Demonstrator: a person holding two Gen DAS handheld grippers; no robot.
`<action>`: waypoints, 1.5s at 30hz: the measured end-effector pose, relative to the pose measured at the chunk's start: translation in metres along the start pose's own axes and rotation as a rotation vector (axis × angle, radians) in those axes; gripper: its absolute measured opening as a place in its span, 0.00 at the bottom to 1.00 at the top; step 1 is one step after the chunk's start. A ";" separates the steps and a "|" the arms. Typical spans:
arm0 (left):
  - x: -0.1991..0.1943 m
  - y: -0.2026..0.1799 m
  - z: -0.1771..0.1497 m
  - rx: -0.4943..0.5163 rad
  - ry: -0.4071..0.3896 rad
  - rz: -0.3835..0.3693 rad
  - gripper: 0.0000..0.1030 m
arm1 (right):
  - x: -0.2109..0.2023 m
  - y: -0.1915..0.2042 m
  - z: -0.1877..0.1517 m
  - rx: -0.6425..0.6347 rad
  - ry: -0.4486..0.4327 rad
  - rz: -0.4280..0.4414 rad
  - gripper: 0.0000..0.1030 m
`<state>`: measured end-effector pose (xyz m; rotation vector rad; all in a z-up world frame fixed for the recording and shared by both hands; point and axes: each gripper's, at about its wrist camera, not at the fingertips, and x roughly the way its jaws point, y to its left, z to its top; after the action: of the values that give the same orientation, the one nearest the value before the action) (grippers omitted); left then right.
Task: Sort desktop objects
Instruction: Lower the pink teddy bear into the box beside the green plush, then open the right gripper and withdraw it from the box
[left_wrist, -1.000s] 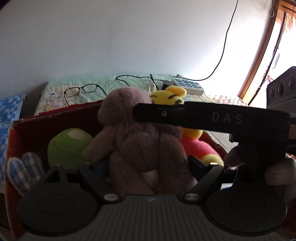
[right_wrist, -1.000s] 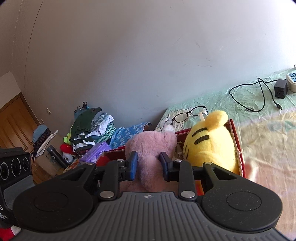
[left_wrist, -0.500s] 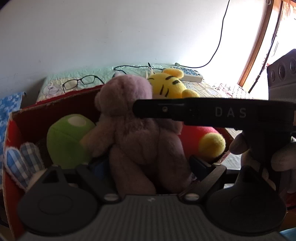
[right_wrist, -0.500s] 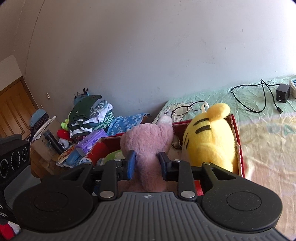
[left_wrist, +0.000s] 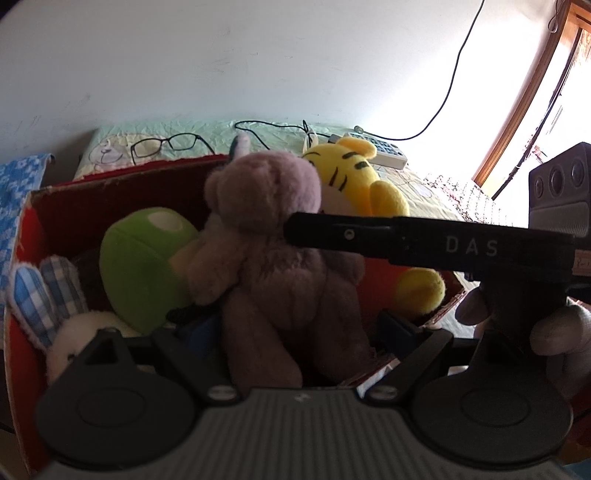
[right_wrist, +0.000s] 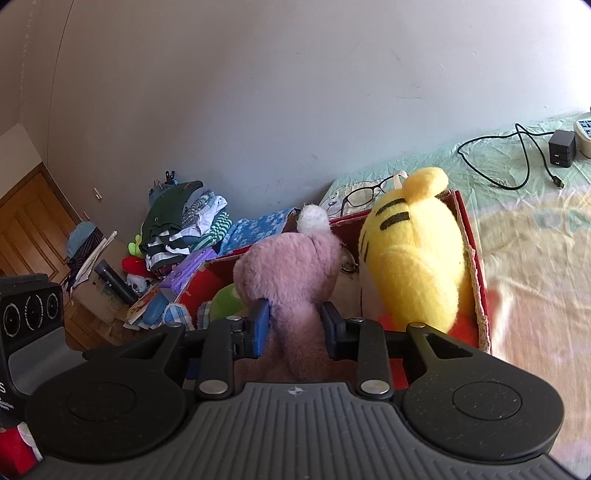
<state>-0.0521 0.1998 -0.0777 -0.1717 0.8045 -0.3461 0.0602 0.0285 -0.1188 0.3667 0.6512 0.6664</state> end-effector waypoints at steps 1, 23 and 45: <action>0.000 0.001 0.001 -0.006 0.002 -0.001 0.89 | 0.000 0.001 0.000 -0.003 0.000 -0.005 0.31; -0.033 0.001 0.035 -0.092 0.010 0.214 0.96 | -0.039 0.026 0.006 0.020 -0.048 -0.202 0.38; -0.022 -0.078 0.028 -0.122 0.061 0.547 0.98 | -0.083 0.010 0.002 -0.014 0.062 -0.319 0.52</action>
<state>-0.0637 0.1354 -0.0217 -0.0501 0.8985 0.2153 0.0065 -0.0199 -0.0760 0.2230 0.7444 0.3786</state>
